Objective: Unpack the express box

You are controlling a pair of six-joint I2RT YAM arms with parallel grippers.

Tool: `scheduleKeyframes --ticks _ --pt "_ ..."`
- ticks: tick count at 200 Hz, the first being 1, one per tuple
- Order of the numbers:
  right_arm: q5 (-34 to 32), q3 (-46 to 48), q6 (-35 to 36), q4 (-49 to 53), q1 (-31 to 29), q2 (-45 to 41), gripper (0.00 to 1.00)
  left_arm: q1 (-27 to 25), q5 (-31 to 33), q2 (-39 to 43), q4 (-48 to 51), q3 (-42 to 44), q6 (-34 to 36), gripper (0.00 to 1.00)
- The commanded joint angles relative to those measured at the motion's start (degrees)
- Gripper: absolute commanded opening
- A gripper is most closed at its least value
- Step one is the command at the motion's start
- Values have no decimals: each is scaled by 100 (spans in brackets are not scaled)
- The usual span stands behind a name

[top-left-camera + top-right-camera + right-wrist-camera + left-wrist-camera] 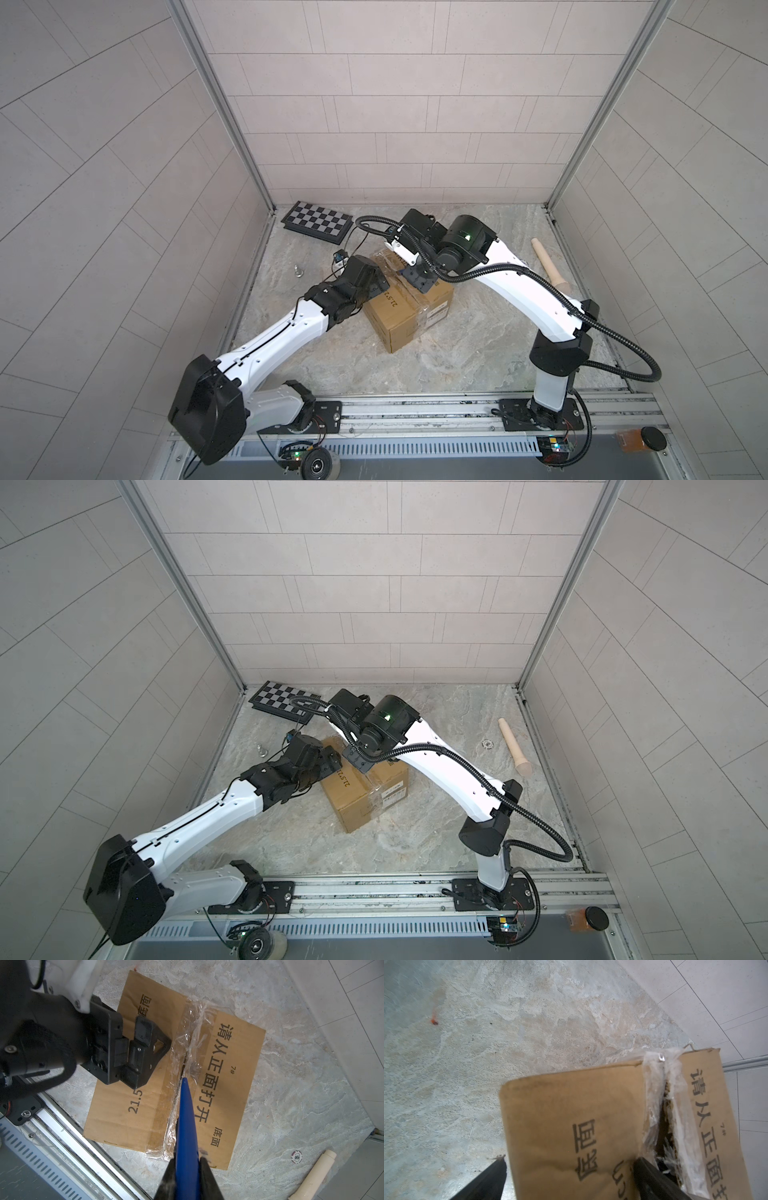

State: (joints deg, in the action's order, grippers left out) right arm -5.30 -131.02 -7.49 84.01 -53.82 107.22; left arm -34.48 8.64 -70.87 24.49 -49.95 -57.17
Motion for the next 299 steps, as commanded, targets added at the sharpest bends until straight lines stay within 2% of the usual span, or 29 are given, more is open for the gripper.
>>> scheduleKeyframes --ticks 1,50,197,259,299 --pt "134 -192 -28 203 6 142 0 43 -18 -322 1476 464 171 98" --pt "187 -163 103 58 -5 -154 0 47 -31 -313 1461 478 162 98" --pt "-295 177 146 27 5 36 0 55 -21 -320 1462 495 185 98" --pt "-76 143 -60 685 11 249 0 73 -29 -365 1440 526 193 98" --pt "26 362 -33 992 -65 46 0 82 -27 -374 1442 582 185 98"
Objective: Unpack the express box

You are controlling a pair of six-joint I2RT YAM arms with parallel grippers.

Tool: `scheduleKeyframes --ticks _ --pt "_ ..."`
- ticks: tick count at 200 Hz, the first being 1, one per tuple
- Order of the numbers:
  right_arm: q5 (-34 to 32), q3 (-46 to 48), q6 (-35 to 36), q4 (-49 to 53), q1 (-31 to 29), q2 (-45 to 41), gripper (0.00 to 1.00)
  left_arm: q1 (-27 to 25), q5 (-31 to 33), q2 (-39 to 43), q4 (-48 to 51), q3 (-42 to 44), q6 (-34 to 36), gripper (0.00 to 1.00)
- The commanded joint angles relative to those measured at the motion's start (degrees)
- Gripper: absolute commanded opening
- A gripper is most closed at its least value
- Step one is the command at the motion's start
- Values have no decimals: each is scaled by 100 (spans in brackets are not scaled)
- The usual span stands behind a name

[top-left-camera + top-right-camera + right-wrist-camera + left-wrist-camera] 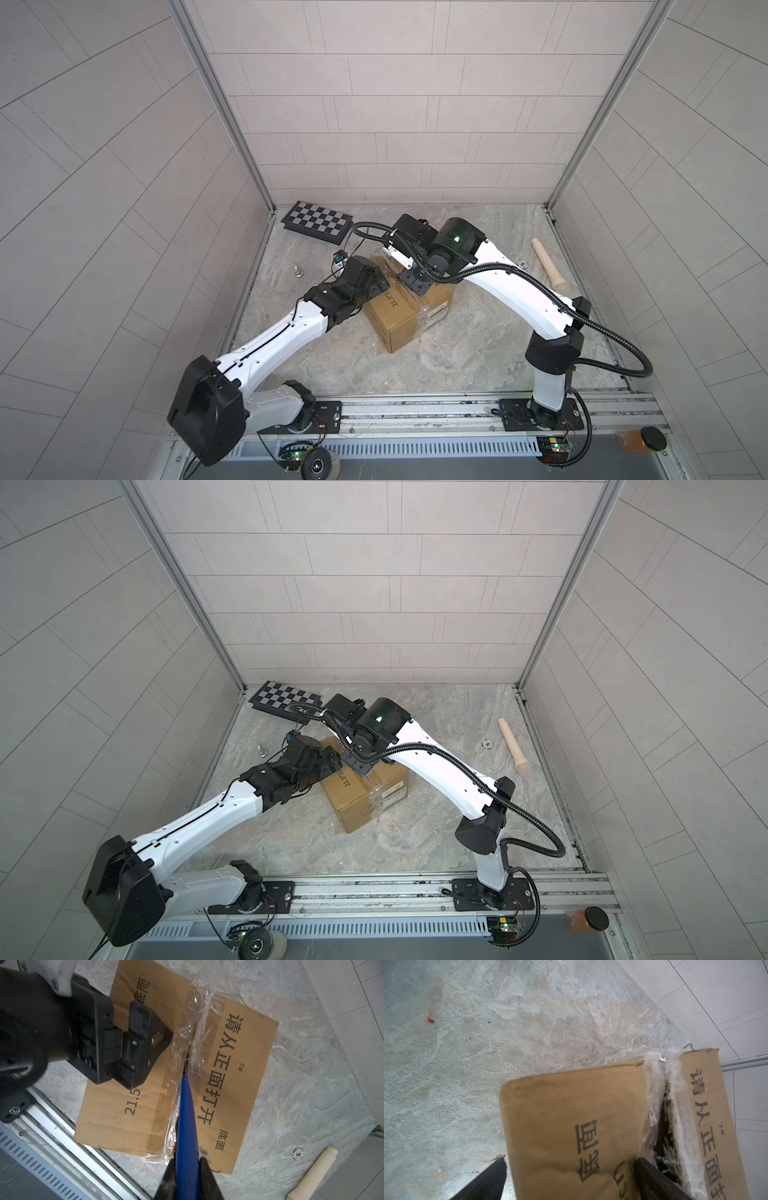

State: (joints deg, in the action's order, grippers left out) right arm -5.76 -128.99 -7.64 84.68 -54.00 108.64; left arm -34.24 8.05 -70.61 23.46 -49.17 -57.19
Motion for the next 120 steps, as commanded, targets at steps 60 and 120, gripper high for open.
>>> scheduleKeyframes --ticks 60,120 --pt "394 392 -14 1101 -117 -379 0 83 29 -480 1538 496 227 98" --pt "545 -506 -129 1083 -232 253 0 84 21 -460 1494 513 223 98"
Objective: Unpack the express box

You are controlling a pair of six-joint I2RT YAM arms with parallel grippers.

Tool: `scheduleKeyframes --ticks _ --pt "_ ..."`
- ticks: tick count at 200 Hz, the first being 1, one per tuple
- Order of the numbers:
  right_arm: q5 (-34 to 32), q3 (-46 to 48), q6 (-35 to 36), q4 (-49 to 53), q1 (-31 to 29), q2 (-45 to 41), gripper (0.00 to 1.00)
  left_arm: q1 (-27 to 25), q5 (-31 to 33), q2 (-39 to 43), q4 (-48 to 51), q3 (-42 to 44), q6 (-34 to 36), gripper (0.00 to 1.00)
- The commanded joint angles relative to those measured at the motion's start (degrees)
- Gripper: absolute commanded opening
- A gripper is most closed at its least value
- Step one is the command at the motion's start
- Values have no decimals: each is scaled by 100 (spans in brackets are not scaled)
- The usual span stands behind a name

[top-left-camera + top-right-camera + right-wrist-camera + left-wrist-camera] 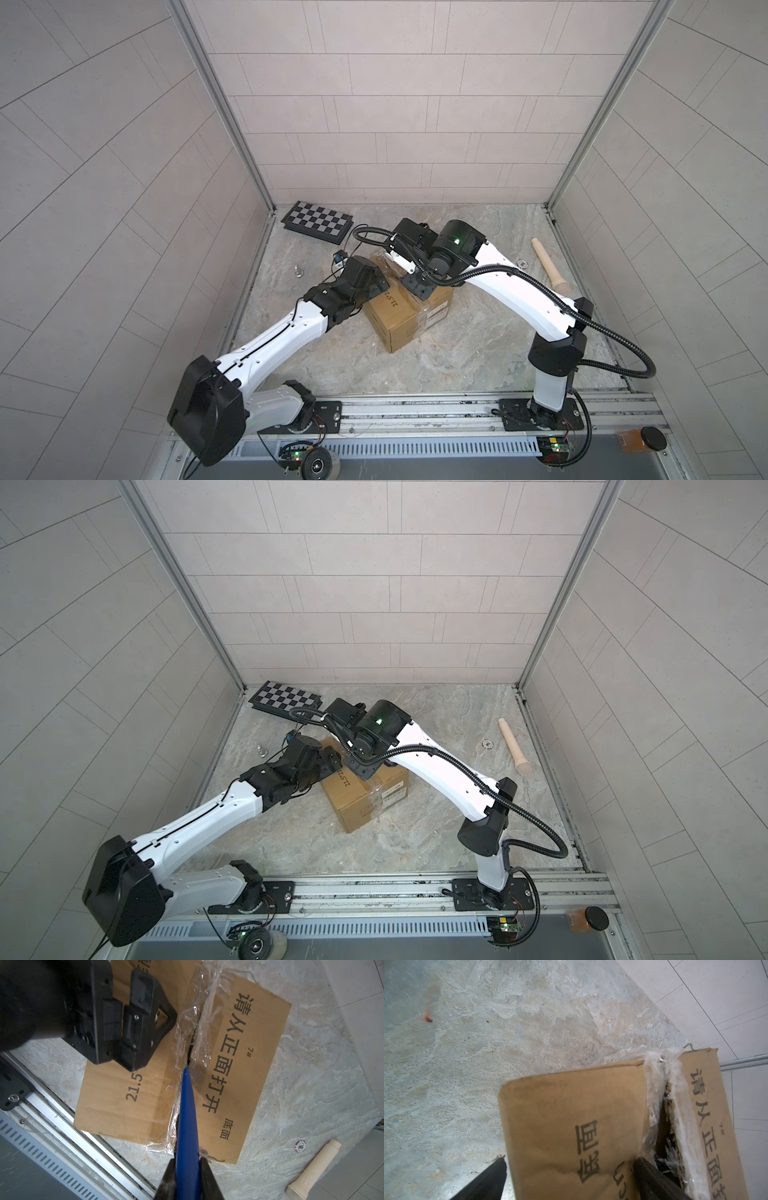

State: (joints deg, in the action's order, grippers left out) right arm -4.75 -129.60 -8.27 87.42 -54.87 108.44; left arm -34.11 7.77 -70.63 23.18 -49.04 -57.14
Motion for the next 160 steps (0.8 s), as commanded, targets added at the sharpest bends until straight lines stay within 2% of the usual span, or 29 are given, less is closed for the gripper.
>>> scheduleKeyframes --ticks 1,16,71,132,160 --pt "451 -470 -63 824 -146 282 0 71 49 -460 1522 500 220 98" --pt "502 -577 -99 1021 -180 296 0 71 58 -486 1508 499 219 98" --pt "474 441 -336 1188 -296 -255 0 71 58 -583 1477 448 215 98" --pt "222 -418 -306 1090 -296 513 0 71 75 -459 1476 456 219 98" --pt "333 -50 -400 1157 -370 199 0 71 83 -482 1478 456 214 98"
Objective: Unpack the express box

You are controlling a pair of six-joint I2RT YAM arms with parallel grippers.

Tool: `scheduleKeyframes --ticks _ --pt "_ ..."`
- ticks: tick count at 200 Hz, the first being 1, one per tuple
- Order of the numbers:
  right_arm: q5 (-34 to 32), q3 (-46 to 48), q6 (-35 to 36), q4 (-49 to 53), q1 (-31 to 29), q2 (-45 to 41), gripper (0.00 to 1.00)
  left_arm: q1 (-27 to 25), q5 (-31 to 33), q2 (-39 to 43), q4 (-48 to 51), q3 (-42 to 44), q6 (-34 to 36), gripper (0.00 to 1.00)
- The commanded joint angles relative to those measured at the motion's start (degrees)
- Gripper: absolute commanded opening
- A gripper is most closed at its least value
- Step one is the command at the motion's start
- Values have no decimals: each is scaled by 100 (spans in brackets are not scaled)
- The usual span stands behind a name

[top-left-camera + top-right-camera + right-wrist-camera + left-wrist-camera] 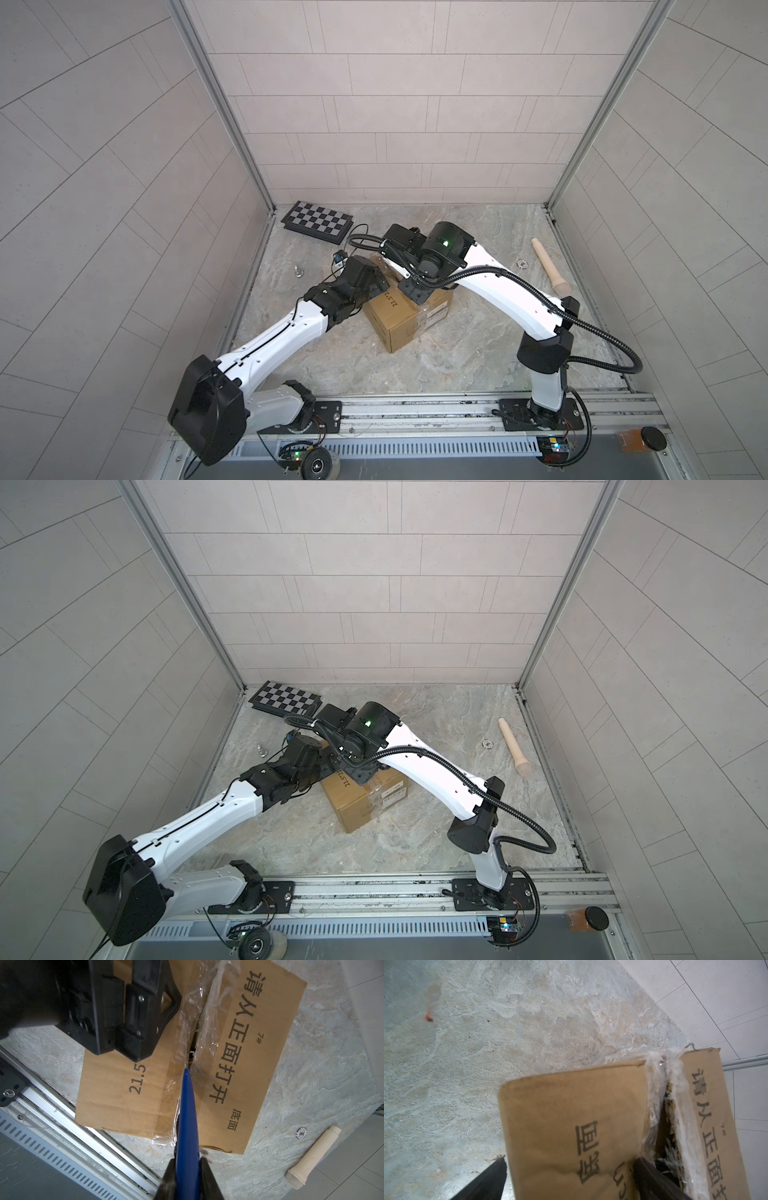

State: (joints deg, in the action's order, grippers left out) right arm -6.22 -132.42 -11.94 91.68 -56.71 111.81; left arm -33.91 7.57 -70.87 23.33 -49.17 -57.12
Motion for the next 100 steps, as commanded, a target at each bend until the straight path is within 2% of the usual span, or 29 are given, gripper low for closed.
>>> scheduleKeyframes --ticks 1,47,100 --pt "485 250 -35 734 -189 -153 0 51 108 -460 1459 473 216 98" --pt "594 1068 -300 930 -254 -855 0 87 174 -693 1506 434 193 98" --pt "697 1175 -198 969 -281 -959 0 95 263 -722 1520 348 228 98"
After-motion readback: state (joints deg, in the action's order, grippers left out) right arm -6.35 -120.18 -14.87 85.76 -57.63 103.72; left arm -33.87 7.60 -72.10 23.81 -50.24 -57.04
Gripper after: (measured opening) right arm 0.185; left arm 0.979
